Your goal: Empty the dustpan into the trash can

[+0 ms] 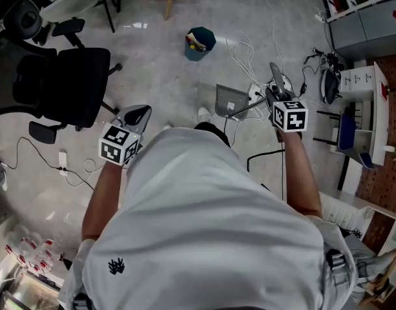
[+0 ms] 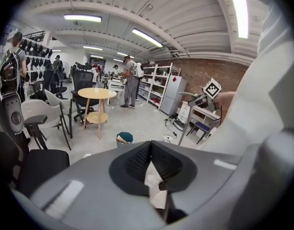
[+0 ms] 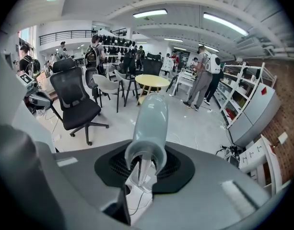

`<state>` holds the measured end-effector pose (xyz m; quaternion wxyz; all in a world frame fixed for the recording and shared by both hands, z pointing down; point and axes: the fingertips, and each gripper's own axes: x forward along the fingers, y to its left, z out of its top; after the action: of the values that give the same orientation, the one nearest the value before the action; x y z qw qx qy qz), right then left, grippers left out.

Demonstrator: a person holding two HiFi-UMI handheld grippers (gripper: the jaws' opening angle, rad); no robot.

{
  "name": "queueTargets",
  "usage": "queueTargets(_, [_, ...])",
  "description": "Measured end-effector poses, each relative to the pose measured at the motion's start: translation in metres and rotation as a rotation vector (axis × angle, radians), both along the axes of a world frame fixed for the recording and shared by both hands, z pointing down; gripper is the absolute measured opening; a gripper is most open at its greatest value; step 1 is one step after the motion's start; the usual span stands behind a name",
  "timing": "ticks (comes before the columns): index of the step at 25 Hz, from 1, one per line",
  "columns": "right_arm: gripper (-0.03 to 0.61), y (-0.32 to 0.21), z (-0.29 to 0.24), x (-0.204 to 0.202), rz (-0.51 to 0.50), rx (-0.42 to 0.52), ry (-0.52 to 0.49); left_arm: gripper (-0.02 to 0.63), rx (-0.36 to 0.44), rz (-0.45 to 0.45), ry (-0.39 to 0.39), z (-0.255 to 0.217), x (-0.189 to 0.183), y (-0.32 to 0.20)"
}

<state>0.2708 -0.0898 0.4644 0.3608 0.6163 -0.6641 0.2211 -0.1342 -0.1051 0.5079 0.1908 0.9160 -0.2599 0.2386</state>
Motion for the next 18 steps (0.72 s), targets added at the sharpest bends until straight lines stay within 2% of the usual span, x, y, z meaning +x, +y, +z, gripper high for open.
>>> queueTargets(9, [0.084, -0.004, -0.006, 0.009, 0.018, 0.043, -0.006, 0.055, -0.006, 0.025, -0.004, 0.001, 0.012, -0.002])
queueTargets(18, [0.084, -0.011, -0.010, 0.006, -0.010, 0.065, -0.025, 0.055, -0.016, 0.034, -0.009, 0.003, 0.018, 0.002])
